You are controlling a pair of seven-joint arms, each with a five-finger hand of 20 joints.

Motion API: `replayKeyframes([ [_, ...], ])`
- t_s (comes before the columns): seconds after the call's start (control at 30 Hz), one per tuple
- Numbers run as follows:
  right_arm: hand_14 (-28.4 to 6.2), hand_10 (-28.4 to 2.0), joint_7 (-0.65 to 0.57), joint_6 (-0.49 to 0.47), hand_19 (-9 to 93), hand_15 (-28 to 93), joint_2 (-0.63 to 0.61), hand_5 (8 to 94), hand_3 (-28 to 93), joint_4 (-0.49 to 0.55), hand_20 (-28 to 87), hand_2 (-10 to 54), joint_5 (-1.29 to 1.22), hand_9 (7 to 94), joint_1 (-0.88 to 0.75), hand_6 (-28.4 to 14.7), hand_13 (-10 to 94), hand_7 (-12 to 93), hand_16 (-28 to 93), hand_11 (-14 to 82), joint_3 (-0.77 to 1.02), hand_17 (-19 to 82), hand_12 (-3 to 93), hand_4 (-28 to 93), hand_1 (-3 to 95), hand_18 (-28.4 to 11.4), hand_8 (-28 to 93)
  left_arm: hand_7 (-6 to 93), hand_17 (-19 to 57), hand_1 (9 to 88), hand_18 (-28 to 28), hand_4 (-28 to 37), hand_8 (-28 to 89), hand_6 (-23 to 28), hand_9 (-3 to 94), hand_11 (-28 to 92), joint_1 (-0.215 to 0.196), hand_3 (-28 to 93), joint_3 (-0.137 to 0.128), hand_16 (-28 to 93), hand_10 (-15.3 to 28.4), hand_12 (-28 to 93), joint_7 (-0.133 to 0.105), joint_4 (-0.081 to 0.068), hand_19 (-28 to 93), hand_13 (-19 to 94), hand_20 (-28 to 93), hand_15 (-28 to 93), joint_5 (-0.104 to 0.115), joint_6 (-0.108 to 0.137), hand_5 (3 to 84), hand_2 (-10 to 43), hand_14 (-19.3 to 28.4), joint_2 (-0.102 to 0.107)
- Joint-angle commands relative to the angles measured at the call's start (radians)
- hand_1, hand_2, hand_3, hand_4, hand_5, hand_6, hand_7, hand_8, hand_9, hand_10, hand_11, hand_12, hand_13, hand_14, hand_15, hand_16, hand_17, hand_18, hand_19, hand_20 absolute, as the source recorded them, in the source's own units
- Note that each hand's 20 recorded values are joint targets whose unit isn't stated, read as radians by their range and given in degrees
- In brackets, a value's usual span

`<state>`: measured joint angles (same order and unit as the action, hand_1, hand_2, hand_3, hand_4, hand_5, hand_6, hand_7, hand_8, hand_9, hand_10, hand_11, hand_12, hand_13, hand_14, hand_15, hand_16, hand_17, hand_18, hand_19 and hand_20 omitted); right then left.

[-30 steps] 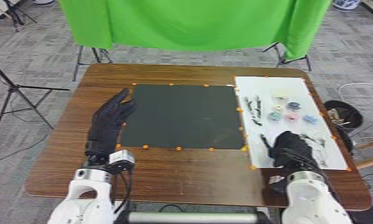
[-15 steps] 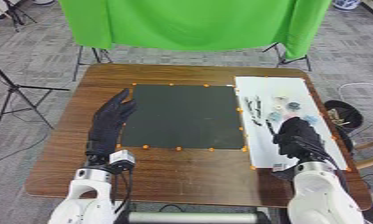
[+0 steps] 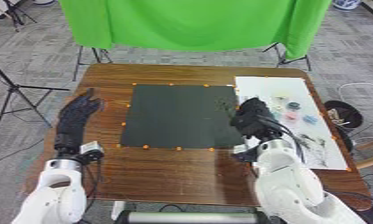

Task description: Arrange flowers

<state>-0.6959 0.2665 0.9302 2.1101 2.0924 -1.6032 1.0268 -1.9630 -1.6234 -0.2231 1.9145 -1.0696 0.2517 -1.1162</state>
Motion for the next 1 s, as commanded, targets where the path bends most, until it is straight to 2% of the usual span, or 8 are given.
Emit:
replayKeyframes([
  [0.03, -1.1, -12.6, 0.035, -0.004, 91, 64, 0.07, 70.2, 64, -0.098, 38, -9.5, -0.043, 91.2, 0.296, -5.2, 94, 47, 18, 37.8, -0.172, 77, 34.6, 28, 55.6, -4.3, 12, 12.2, 1.9, 24.0, 10.6, -25.6, -8, 1.6, 43.0, 17, 0.033, 69, -0.049, -1, 13.5, 9, -0.012, -0.065, 6, 30, 13, 15, 0.003, 0.049, 41.8, -3.8, 15.7, 0.084],
  [0.23, -1.1, -12.7, 0.048, -0.009, 91, 64, 0.141, 70.2, 63, -0.244, 38, -9.5, -0.053, 91.3, 0.462, -5.3, 94, 47, 18, 38.0, -0.313, 77, 34.4, 28, 55.5, -4.4, 12, 12.5, 2.0, 23.4, 10.5, -26.7, -8, 1.5, 42.8, 17, 0.035, 69, -0.047, -1, 13.3, 9, 0.002, -0.081, 5, 30, 13, 14, -0.006, 0.048, 41.9, -3.6, 15.5, 0.099],
  [0.37, -1.1, -12.6, 0.042, -0.009, 91, 64, 0.211, 70.0, 63, -0.342, 38, -9.5, -0.069, 91.4, 0.542, -5.4, 94, 48, 18, 38.2, -0.366, 77, 34.2, 29, 55.4, -4.4, 12, 12.6, 2.1, 23.4, 10.5, -26.9, -8, 1.5, 42.8, 17, 0.039, 69, -0.037, -1, 13.3, 9, -0.005, -0.085, 5, 30, 13, 14, -0.003, 0.048, 42.0, -3.4, 15.4, 0.098],
  [0.5, -1.0, -12.6, 0.04, -0.005, 91, 65, 0.246, 69.9, 63, -0.377, 38, -9.5, -0.095, 91.4, 0.574, -5.4, 94, 48, 18, 38.2, -0.398, 77, 34.0, 29, 55.3, -4.5, 11, 12.7, 2.1, 23.2, 10.5, -27.0, -8, 1.4, 42.8, 17, 0.052, 69, -0.02, -1, 13.3, 9, -0.015, -0.101, 5, 30, 13, 14, -0.023, 0.04, 42.0, -3.4, 15.4, 0.108],
  [0.63, -0.9, -12.7, 0.043, -0.017, 91, 65, 0.264, 69.7, 63, -0.383, 37, -9.5, -0.141, 91.5, 0.583, -5.7, 94, 50, 18, 38.3, -0.44, 77, 33.8, 30, 55.2, -4.6, 10, 12.8, 2.2, 22.2, 10.3, -27.7, -8, 1.4, 42.8, 17, 0.046, 70, -0.012, -1, 13.2, 9, -0.009, -0.115, 5, 30, 13, 13, -0.018, 0.063, 42.1, -3.0, 15.0, 0.117],
  [0.77, -1.0, -12.9, 0.038, -0.008, 91, 65, 0.281, 69.2, 63, -0.387, 37, -9.5, -0.262, 91.6, 0.582, -6.0, 94, 52, 17, 38.4, -0.474, 77, 33.3, 30, 55.2, -4.6, 9, 13.0, 2.3, 20.2, 10.2, -28.1, -9, 1.0, 42.9, 17, 0.025, 70, -0.009, -1, 13.2, 9, -0.009, -0.123, 5, 30, 13, 13, -0.048, 0.076, 42.6, -1.1, 14.7, 0.117],
  [0.87, -1.0, -13.0, 0.033, 0.021, 91, 64, 0.288, 69.0, 63, -0.396, 37, -9.5, -0.308, 91.6, 0.58, -6.0, 94, 53, 17, 38.3, -0.5, 77, 33.0, 30, 55.1, -4.4, 8, 13.5, 2.4, 19.0, 10.1, -28.2, -9, 0.7, 43.0, 17, 0.043, 70, 0.013, -1, 13.2, 9, -0.013, -0.155, 5, 30, 13, 13, -0.06, 0.084, 43.3, 0.0, 14.6, 0.12],
  [1.0, -1.3, -13.0, 0.026, 0.058, 91, 64, 0.302, 68.7, 63, -0.406, 36, -9.5, -0.365, 91.6, 0.579, -6.2, 94, 54, 17, 38.2, -0.515, 77, 32.6, 30, 55.2, -4.4, 7, 13.9, 2.7, 17.5, 9.9, -28.2, -9, 0.7, 43.6, 17, 0.054, 71, 0.031, -1, 13.3, 9, -0.036, -0.169, 4, 30, 13, 13, -0.072, 0.108, 43.7, 1.2, 14.4, 0.125],
])
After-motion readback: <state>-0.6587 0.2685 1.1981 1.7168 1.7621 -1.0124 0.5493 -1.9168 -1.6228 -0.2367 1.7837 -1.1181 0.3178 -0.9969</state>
